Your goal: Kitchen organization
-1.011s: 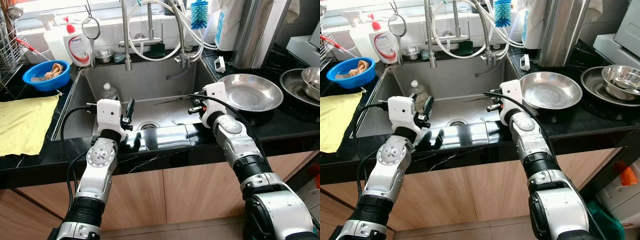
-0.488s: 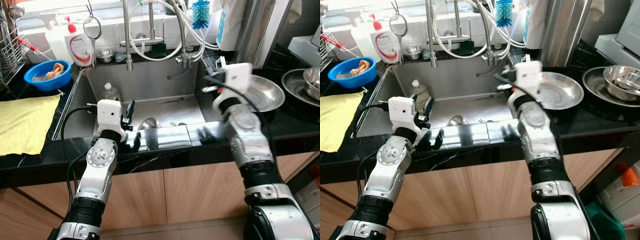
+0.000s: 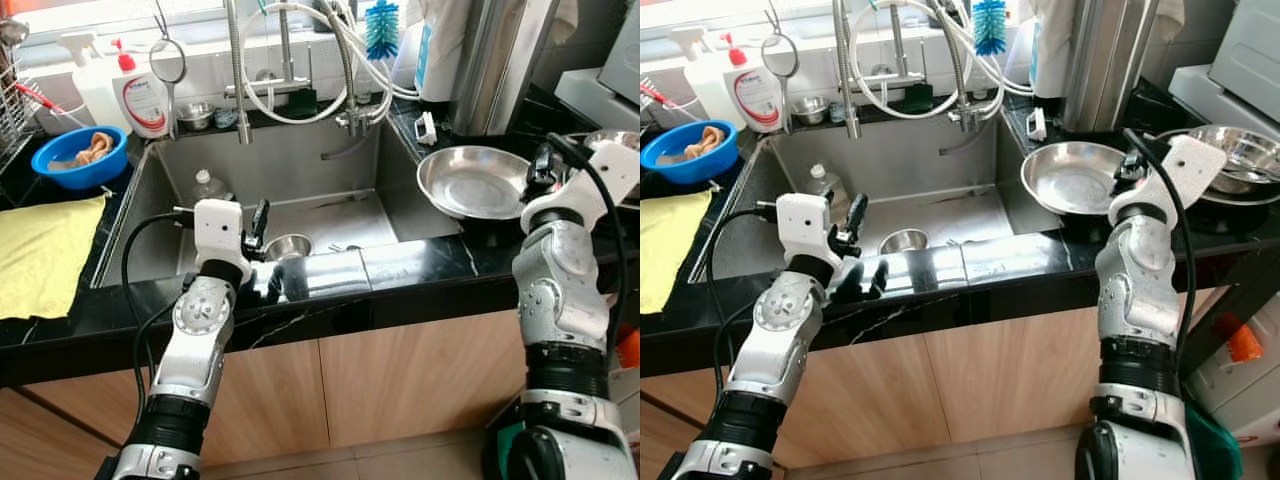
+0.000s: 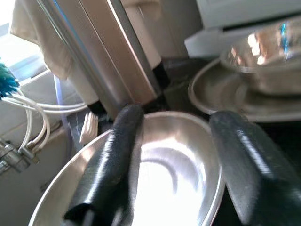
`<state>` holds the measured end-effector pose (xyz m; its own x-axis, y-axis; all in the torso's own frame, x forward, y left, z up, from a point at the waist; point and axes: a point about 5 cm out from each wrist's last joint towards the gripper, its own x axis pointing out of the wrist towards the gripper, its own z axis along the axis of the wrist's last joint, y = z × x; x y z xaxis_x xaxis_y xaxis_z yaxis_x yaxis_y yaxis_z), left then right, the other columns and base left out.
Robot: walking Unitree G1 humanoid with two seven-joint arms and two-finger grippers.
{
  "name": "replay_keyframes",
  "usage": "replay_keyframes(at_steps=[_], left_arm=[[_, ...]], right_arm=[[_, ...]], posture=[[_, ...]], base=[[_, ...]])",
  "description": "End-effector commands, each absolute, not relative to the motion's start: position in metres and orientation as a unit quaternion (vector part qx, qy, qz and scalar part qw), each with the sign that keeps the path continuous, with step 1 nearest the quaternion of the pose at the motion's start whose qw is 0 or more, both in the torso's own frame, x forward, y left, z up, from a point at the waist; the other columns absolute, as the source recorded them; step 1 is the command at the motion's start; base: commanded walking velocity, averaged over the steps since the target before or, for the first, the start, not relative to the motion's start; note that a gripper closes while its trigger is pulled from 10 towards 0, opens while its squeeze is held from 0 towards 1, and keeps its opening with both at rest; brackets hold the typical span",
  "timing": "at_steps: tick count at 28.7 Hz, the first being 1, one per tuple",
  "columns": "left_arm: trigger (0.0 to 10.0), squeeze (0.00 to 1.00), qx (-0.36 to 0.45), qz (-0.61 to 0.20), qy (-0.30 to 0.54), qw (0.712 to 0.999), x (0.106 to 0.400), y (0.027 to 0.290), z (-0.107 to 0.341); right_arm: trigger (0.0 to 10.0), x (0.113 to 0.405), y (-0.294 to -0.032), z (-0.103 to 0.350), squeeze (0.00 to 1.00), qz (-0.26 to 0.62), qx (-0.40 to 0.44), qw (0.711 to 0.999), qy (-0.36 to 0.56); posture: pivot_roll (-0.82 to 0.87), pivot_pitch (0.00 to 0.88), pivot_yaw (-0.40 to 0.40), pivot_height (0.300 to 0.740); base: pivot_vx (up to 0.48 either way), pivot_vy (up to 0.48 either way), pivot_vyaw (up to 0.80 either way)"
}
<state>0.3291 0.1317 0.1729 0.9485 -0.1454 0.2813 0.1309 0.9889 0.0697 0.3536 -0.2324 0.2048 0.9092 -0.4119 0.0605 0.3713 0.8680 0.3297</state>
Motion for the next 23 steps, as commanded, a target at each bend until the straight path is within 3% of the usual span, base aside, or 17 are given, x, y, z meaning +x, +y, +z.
replay_keyframes(at_steps=[1,7,8,9,10,16,23], left_arm=[[10.0,0.0,0.026,-0.064,-0.145,0.987,0.328,0.135,0.174],[10.0,0.0,0.027,-0.063,-0.147,0.987,0.329,0.136,0.174],[10.0,0.0,0.027,-0.063,-0.147,0.987,0.329,0.136,0.175],[10.0,0.0,0.027,-0.063,-0.147,0.987,0.329,0.136,0.175],[10.0,0.0,0.027,-0.064,-0.148,0.987,0.329,0.136,0.175],[10.0,0.0,0.028,-0.067,-0.148,0.986,0.329,0.135,0.174],[10.0,0.0,0.029,-0.07,-0.152,0.985,0.329,0.133,0.177]], right_arm=[[10.0,0.354,-0.232,0.197,1.0,-0.21,0.174,0.961,-0.044],[10.0,0.355,-0.23,0.196,1.0,-0.202,0.172,0.963,-0.041],[10.0,0.354,-0.231,0.196,0.76,-0.21,0.168,0.962,-0.036],[10.0,0.354,-0.231,0.196,0.76,-0.21,0.168,0.962,-0.036],[10.0,0.354,-0.234,0.196,0.0,-0.223,0.168,0.959,-0.033],[10.0,0.348,-0.25,0.194,0.0,-0.281,0.181,0.941,-0.042],[10.0,0.349,-0.252,0.192,0.0,-0.285,0.182,0.941,-0.03]], posture=[[-0.17,0.0,0.077,0.74],[-0.17,0.0,0.075,0.74],[-0.17,0.0,0.077,0.74],[-0.17,0.0,0.077,0.74],[-0.17,0.0,0.076,0.74],[-0.17,0.0,0.076,0.74],[-0.17,0.0,0.077,0.74]], base=[[0.0,0.0,0.0],[0.0,0.0,0.0],[0.0,0.0,0.0],[0.0,0.0,0.0],[0.0,0.0,0.0],[0.0,0.0,0.0],[0.0,0.0,0.0]])
